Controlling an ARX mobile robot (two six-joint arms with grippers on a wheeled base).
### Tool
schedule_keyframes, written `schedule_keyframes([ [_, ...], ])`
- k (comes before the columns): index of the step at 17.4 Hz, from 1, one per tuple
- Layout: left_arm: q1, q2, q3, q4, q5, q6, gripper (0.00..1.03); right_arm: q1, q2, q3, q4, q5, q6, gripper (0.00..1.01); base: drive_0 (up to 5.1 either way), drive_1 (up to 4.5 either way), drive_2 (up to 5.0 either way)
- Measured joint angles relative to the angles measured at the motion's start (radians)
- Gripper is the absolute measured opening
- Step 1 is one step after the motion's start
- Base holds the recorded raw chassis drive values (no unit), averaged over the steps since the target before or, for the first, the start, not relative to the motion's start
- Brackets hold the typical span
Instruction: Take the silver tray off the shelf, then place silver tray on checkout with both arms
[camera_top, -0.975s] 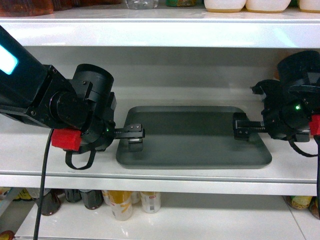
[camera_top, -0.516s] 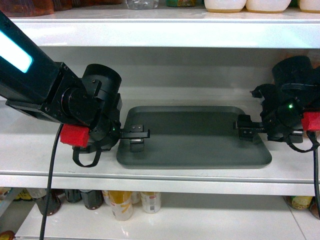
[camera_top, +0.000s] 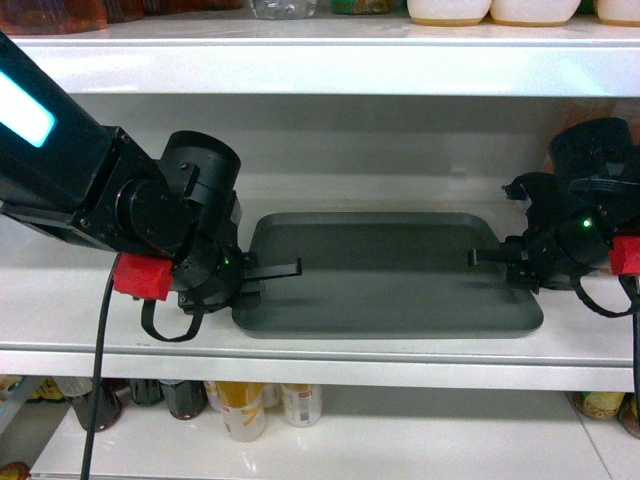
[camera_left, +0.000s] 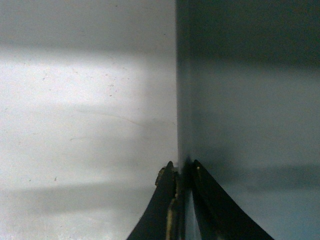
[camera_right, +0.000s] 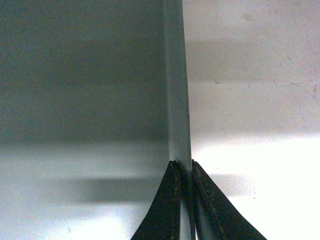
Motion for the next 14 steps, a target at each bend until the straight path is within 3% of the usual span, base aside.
schedule_keyframes([
  [2, -0.002, -0.028, -0.060, 0.054, 0.011, -0.010, 0.03, -0.001, -0.031, -0.061, 0.039, -0.008, 0.005, 0.03, 0.0, 0.00, 0.0],
  [4, -0.023, -0.100, -0.193, 0.126, -0.006, -0.025, 0.03, -0.006, -0.119, -0.236, 0.145, -0.024, 0.026, 0.03, 0.0, 0.00, 0.0],
  [8, -0.075, -0.226, -0.388, 0.244, -0.071, -0.023, 0.03, -0.007, -0.267, -0.478, 0.275, -0.029, 0.034, 0.03, 0.0, 0.00, 0.0],
  [11, -0.108, -0.379, -0.506, 0.319, -0.111, 0.013, 0.03, -0.013, -0.457, -0.660, 0.382, -0.037, 0.039, 0.03, 0.0, 0.00, 0.0],
  [14, -0.137, -0.532, -0.606, 0.346, -0.148, 0.039, 0.03, -0.021, -0.640, -0.799, 0.413, -0.057, 0.049, 0.03, 0.0, 0.00, 0.0],
])
